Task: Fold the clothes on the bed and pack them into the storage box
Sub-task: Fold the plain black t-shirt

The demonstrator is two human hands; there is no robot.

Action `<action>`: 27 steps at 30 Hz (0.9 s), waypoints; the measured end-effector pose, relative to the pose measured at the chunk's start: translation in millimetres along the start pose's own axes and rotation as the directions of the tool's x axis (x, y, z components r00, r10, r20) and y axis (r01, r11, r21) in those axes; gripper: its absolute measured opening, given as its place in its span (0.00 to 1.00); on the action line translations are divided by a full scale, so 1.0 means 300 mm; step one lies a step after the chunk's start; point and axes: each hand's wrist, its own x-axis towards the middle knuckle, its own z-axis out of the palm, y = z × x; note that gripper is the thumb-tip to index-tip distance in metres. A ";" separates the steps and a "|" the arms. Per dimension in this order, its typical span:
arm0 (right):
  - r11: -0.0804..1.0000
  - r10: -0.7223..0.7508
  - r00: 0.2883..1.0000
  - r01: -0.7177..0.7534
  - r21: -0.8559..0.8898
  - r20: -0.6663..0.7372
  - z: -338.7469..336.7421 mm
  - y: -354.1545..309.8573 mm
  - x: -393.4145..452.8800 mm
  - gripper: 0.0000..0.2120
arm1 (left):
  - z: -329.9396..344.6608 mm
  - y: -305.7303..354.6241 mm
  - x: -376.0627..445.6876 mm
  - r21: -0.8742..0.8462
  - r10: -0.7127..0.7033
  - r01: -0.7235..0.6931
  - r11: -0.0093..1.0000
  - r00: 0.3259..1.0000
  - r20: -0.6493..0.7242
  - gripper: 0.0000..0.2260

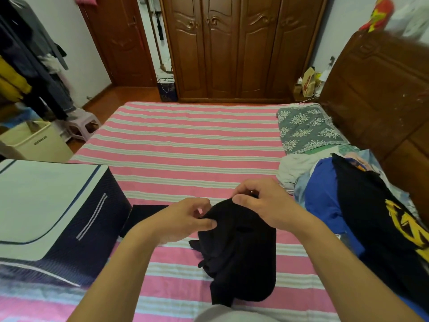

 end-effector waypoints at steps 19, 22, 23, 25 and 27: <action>0.991 0.125 0.992 -0.127 0.041 0.033 0.014 0.067 -0.086 0.04 | 0.010 -0.048 -0.032 -0.071 -0.073 0.049 0.996 0.909 -0.409 0.06; 0.977 0.177 0.977 -0.188 0.095 0.117 0.023 0.079 -0.115 0.07 | 0.022 -0.045 -0.038 -0.430 -0.124 -0.062 0.901 0.912 -0.390 0.09; 0.975 0.184 0.970 -0.201 0.094 0.157 0.027 0.084 -0.127 0.08 | 0.028 -0.040 -0.040 -0.520 -0.123 -0.086 0.850 0.927 -0.354 0.09; 0.979 0.186 0.958 -0.200 0.041 0.220 0.042 0.097 -0.149 0.09 | 0.040 -0.033 -0.043 -0.605 -0.094 -0.106 0.789 0.952 -0.290 0.09; 0.979 0.199 0.944 -0.204 -0.010 0.263 0.063 0.107 -0.168 0.10 | 0.052 -0.025 -0.043 -0.576 -0.066 -0.110 0.810 0.959 -0.276 0.08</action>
